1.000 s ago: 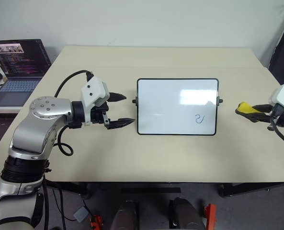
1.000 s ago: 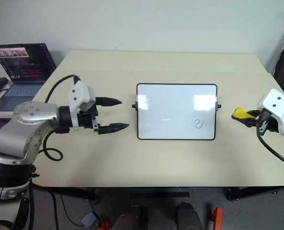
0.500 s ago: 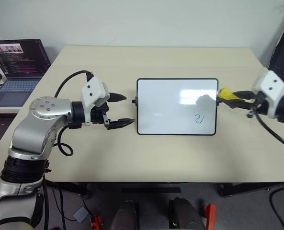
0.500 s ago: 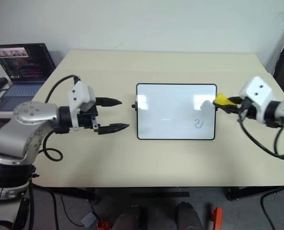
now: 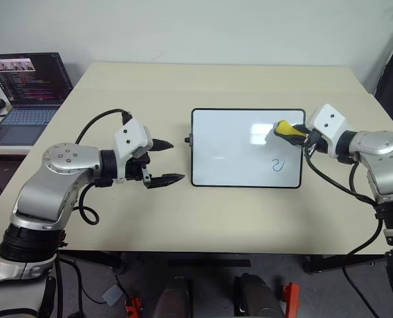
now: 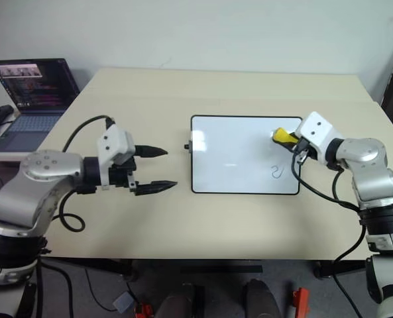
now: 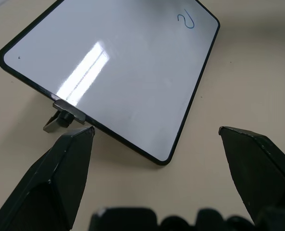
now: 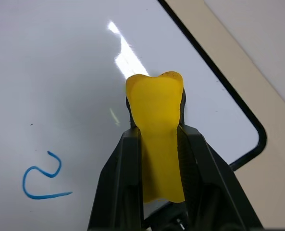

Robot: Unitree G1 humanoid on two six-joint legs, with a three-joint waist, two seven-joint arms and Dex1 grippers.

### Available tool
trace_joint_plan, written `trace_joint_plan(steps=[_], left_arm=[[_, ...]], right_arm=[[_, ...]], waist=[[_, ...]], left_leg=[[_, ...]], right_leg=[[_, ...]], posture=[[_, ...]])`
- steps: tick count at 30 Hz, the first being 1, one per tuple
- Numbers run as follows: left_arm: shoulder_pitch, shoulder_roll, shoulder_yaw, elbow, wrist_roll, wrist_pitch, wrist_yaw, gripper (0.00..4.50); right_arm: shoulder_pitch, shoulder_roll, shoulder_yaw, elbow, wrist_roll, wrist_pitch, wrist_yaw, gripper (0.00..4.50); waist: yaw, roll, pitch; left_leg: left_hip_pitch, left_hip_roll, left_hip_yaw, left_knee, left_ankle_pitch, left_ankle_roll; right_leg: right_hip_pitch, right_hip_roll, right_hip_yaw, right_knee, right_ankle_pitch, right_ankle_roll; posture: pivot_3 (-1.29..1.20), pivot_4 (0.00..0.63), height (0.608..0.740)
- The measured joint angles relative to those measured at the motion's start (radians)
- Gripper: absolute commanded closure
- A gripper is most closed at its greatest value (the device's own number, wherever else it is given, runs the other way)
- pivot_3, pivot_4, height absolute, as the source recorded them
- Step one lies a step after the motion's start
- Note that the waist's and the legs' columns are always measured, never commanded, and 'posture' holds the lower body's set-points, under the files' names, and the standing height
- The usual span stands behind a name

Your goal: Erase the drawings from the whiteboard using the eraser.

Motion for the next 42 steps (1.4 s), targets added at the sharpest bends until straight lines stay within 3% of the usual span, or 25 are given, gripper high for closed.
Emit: trace_joint_plan(steps=[10, 13, 18, 34, 37, 39, 42], left_arm=[[0.018, 0.004, 0.001, -0.019, -0.005, 0.006, 0.006, 0.0], [0.018, 0.008, 0.002, -0.021, -0.004, 0.007, 0.014, 0.0], [0.018, 0.013, 0.004, -0.023, -0.008, 0.007, 0.015, 0.0], [-0.003, 0.013, 0.0, -0.021, -0.009, 0.004, 0.013, 0.0], [-0.014, -0.002, -0.001, -0.02, -0.015, 0.003, 0.011, 0.0], [-0.024, -0.034, 0.0, -0.016, -0.034, 0.003, 0.011, 0.0], [-0.053, -0.117, -0.007, -0.021, -0.072, 0.007, 0.019, 0.0]], right_arm=[[0.004, 0.013, 0.076, 0.043, -0.073, -0.042, 0.012, 3.73], [0.038, 0.023, 0.091, 0.04, -0.075, -0.04, 0.02, 3.73], [0.124, 0.033, 0.135, -0.01, -0.096, -0.035, 0.043, 3.73], [0.229, 0.047, 0.153, -0.185, -0.101, 0.096, 0.083, 3.73], [0.232, 0.046, 0.048, -0.241, 0.027, 0.208, 0.108, 3.73], [0.185, 0.042, -0.138, -0.285, 0.187, 0.314, 0.11, 3.73], [0.118, -0.042, -0.378, -0.29, 0.296, 0.385, 0.068, 3.73]], waist=[[-0.006, -0.004, -0.003], [-0.008, -0.004, -0.003], [-0.009, -0.008, -0.005], [-0.012, -0.012, -0.008], [-0.009, -0.007, -0.003], [-0.003, -0.001, 0.001], [0.01, -0.001, 0.001]], left_leg=[[0.006, 0.001, 0.0, 0.001, 0.0, 0.0], [0.021, 0.001, 0.0, 0.001, 0.0, 0.0], [0.036, 0.002, -0.001, 0.001, 0.0, 0.0], [0.034, 0.011, 0.001, -0.002, 0.0, 0.0], [0.025, 0.01, 0.0, -0.001, 0.0, 0.0], [0.013, 0.009, 0.0, 0.001, 0.0, 0.0], [0.008, 0.003, -0.005, 0.0, 0.0, 0.0]], right_leg=[[0.007, 0.001, 0.0, -0.001, 0.0, 0.0], [0.022, 0.001, 0.0, -0.003, -0.003, 0.005], [0.037, 0.001, 0.0, -0.003, -0.007, -0.001], [0.033, 0.002, -0.001, -0.004, -0.007, -0.002], [0.025, 0.002, -0.001, -0.004, -0.005, 0.002], [0.015, 0.002, -0.001, -0.003, -0.002, 0.006], [0.014, 0.002, -0.006, -0.006, 0.001, 0.0]], posture=[[0.0, 0.15, 0.74], [0.0, 0.15, 0.74], [0.0, 0.15, 0.74], [0.0, 0.15, 0.74], [0.0, 0.15, 0.74], [0.0, 0.15, 0.74], [0.0, 0.15, 0.74]])
